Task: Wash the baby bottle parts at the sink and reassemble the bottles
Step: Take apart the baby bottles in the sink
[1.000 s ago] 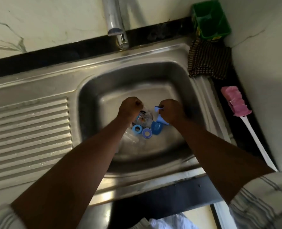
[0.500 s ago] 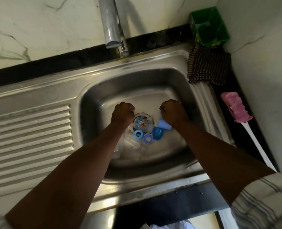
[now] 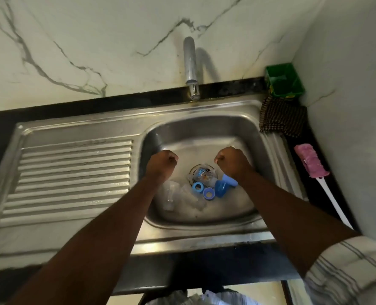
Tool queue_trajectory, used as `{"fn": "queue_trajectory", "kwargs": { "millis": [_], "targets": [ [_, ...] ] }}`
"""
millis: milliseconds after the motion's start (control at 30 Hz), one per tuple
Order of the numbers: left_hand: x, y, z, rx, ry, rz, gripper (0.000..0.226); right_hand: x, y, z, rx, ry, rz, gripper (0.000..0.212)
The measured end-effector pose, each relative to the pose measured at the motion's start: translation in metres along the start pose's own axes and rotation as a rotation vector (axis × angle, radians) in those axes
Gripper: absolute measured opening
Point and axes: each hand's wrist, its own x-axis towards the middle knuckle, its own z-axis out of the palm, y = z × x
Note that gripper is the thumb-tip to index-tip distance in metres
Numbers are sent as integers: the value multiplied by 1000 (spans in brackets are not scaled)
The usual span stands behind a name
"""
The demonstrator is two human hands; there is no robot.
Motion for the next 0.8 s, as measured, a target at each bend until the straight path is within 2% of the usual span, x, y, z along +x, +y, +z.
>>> {"fn": "queue_trajectory", "kwargs": {
  "millis": [67, 200, 267, 367, 467, 533, 600, 700, 800],
  "targets": [
    [-10, 0, -12, -18, 17, -14, 23, -10, -10, -7, 17, 3, 1, 15],
    [-6, 8, -30, -158, 77, 3, 44, -16, -26, -16, 52, 23, 3, 9],
    [1, 24, -42, -211, 163, 40, 42, -21, -32, -23, 111, 67, 0, 13],
    [20, 64, -63, -150, 246, 107, 38, -28, -42, -32, 258, 144, -33, 21],
    [43, 106, -79, -169, 242, 129, 42, -36, -51, -43, 364, 264, -29, 34],
    [55, 130, -87, -159, 209, 123, 39, -34, -57, -50, 331, 293, -33, 27],
    [61, 146, -88, -226, 157, 92, 32, -27, -56, -55, 254, 313, -33, 30],
    [70, 151, -84, -366, 89, 43, 39, -21, -59, -59, 223, 386, -23, 32],
    [84, 147, -75, -514, 96, 6, 27, -21, -62, -57, 206, 339, -57, 23]
  ]
}}
